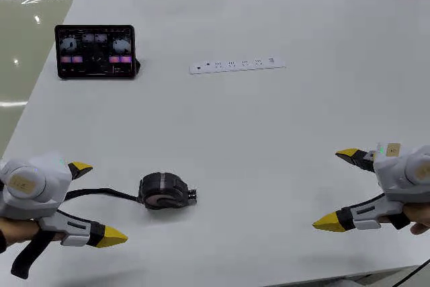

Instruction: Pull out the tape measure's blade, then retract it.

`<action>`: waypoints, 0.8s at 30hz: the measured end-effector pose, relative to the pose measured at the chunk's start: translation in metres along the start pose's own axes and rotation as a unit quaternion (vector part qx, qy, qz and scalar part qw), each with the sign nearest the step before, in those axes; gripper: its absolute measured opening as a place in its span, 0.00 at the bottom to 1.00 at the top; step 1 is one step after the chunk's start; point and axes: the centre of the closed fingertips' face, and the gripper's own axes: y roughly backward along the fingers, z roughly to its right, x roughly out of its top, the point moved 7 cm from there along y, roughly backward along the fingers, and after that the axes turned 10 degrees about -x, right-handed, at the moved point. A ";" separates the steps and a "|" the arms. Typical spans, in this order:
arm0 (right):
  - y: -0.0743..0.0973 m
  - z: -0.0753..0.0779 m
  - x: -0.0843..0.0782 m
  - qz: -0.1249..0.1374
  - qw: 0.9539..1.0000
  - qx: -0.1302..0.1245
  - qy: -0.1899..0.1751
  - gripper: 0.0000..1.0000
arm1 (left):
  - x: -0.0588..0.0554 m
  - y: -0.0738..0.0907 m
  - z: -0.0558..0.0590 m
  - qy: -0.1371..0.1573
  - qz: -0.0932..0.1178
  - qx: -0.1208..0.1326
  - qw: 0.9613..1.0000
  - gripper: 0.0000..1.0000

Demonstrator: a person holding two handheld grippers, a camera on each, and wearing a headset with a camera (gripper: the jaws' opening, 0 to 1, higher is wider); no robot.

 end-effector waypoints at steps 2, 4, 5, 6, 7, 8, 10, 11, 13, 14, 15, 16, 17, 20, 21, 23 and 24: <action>-0.002 0.000 0.002 0.002 1.000 0.001 0.001 0.99 | 0.004 -0.002 -0.001 -0.005 -0.003 -0.006 1.000 0.99; -0.003 0.000 0.004 0.003 1.000 0.000 0.004 0.99 | 0.007 -0.004 0.000 -0.004 -0.005 -0.018 1.000 0.99; -0.004 0.001 0.005 0.004 1.000 0.000 0.006 0.99 | 0.009 -0.005 -0.001 -0.010 -0.006 -0.016 1.000 0.99; -0.004 0.001 0.005 0.005 1.000 0.000 0.007 0.99 | 0.011 -0.005 -0.002 -0.015 -0.008 -0.016 1.000 0.99; -0.006 0.001 0.007 0.005 1.000 0.000 0.007 0.99 | 0.013 -0.006 -0.002 -0.017 -0.010 -0.018 1.000 0.99; -0.007 0.001 0.008 0.005 1.000 0.001 0.007 0.99 | 0.015 -0.007 -0.002 -0.019 -0.011 -0.019 1.000 0.99; -0.009 0.000 0.010 0.007 1.000 0.003 0.008 0.99 | 0.018 -0.008 -0.003 -0.025 -0.013 -0.023 0.999 0.99; -0.010 0.000 0.011 0.007 1.000 0.004 0.009 0.99 | 0.020 -0.009 -0.003 -0.029 -0.014 -0.023 0.999 0.99; -0.012 0.000 0.013 0.007 1.000 0.007 0.012 0.99 | 0.024 -0.011 -0.003 -0.036 -0.018 -0.026 0.999 0.99; -0.013 -0.001 0.015 0.008 1.000 0.007 0.013 0.99 | 0.026 -0.013 -0.004 -0.041 -0.019 -0.029 0.999 0.99; -0.014 -0.001 0.016 0.007 1.000 0.007 0.015 0.99 | 0.027 -0.014 -0.004 -0.043 -0.022 -0.032 0.998 0.99; -0.015 -0.002 0.017 0.006 1.000 0.009 0.019 0.99 | 0.029 -0.016 -0.004 -0.047 -0.024 -0.034 0.998 0.99; -0.017 -0.003 0.017 0.004 0.999 0.011 0.030 0.99 | 0.031 -0.018 -0.004 -0.053 -0.028 -0.036 0.998 0.99; -0.022 -0.004 0.019 0.003 0.999 0.011 0.047 0.99 | 0.035 -0.022 -0.003 -0.064 -0.036 -0.044 0.996 0.97; -0.024 -0.004 0.019 0.002 0.999 0.012 0.048 0.99 | 0.036 -0.024 -0.003 -0.065 -0.037 -0.045 0.996 0.97; -0.027 -0.005 0.022 0.006 0.998 0.013 0.055 0.99 | 0.039 -0.028 -0.002 -0.075 -0.045 -0.051 0.995 0.96; -0.029 -0.006 0.024 0.007 0.998 0.015 0.054 0.99 | 0.041 -0.030 -0.001 -0.080 -0.051 -0.057 0.994 0.95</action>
